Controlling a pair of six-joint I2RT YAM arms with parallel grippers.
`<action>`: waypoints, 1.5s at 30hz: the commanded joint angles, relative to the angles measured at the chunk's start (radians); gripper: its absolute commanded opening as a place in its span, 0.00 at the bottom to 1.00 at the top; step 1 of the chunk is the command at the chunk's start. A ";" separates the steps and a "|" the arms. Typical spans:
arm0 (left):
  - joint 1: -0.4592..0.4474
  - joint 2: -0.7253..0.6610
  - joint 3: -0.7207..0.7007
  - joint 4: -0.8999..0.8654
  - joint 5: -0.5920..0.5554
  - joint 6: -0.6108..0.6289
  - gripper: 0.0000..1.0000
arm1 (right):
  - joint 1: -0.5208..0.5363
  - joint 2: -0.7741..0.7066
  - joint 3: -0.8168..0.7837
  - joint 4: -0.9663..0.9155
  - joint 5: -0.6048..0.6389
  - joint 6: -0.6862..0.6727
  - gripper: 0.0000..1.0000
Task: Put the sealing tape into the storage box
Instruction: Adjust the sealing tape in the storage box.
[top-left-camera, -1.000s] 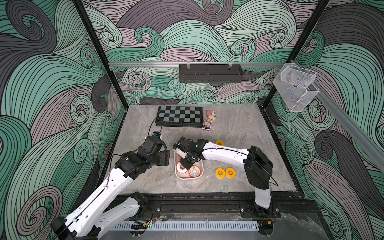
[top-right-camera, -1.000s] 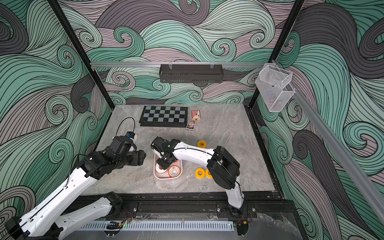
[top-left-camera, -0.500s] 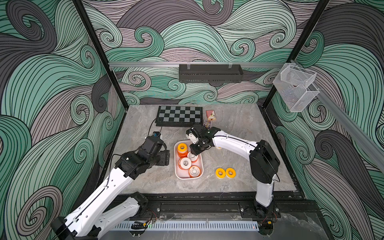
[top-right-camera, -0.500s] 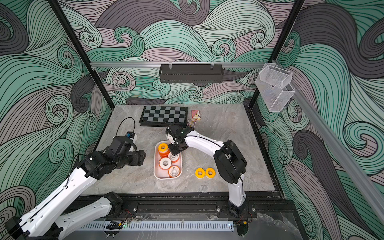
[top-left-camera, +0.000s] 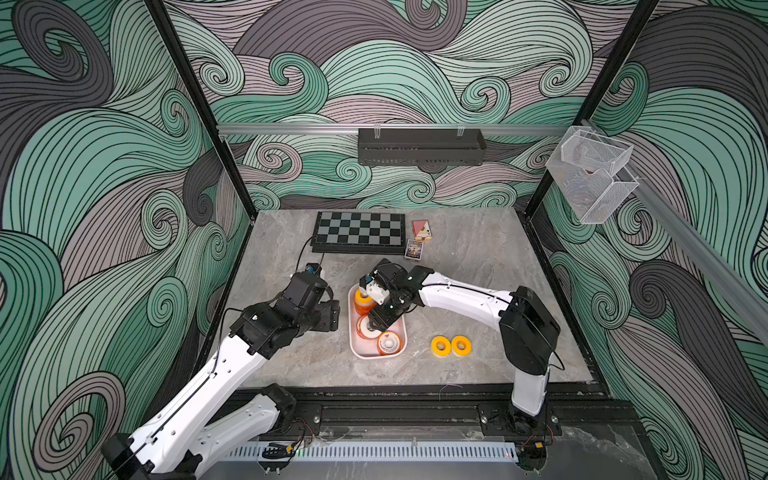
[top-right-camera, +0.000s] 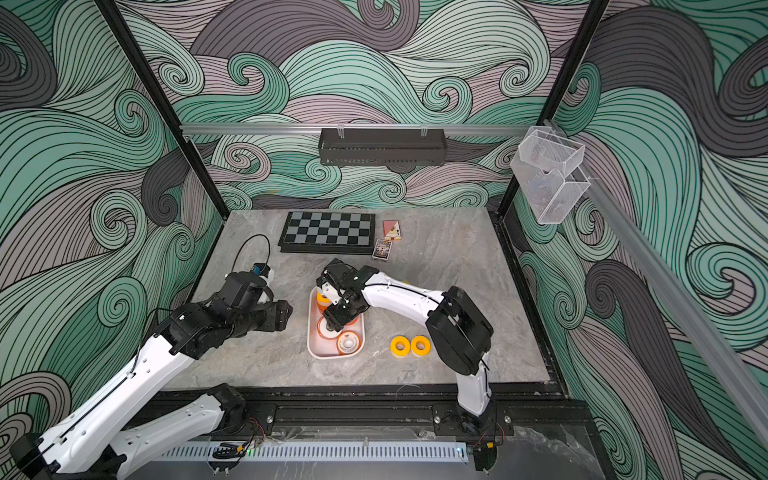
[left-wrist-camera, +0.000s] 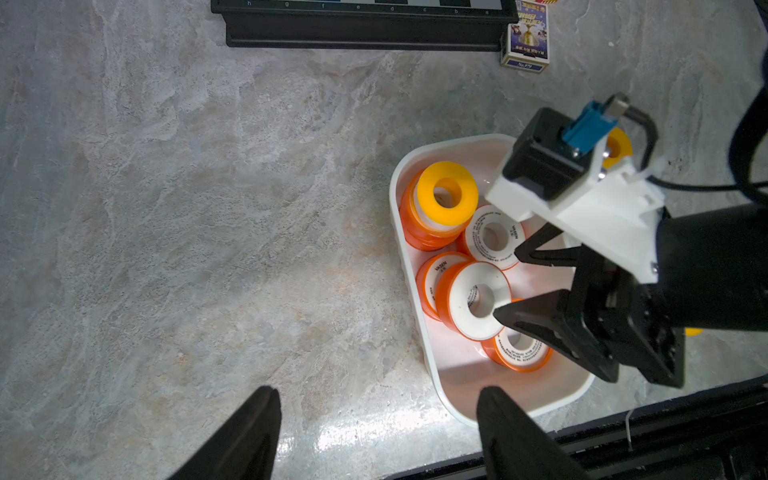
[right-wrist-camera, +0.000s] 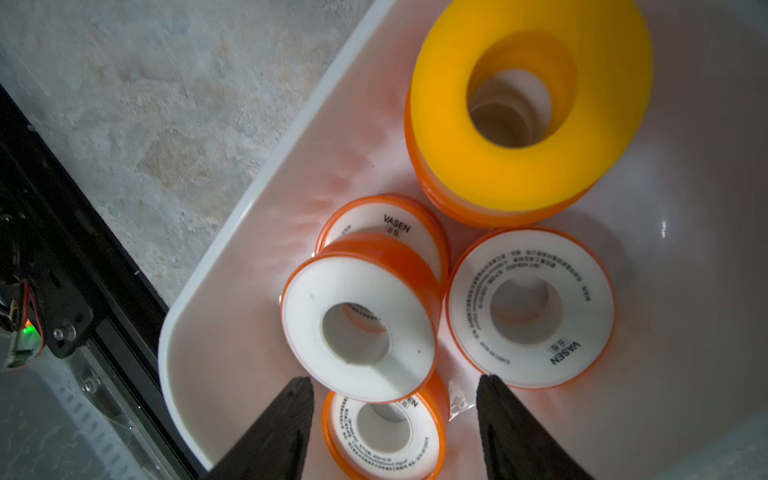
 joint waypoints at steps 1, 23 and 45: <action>-0.007 -0.010 -0.001 -0.019 0.001 -0.002 0.79 | 0.014 -0.057 -0.038 -0.008 0.004 -0.036 0.63; -0.008 -0.013 -0.001 -0.019 0.000 -0.001 0.79 | 0.060 0.006 -0.090 0.041 0.029 -0.041 0.47; -0.008 -0.005 -0.001 -0.018 0.007 0.001 0.78 | 0.059 0.040 0.015 0.064 0.075 -0.016 0.37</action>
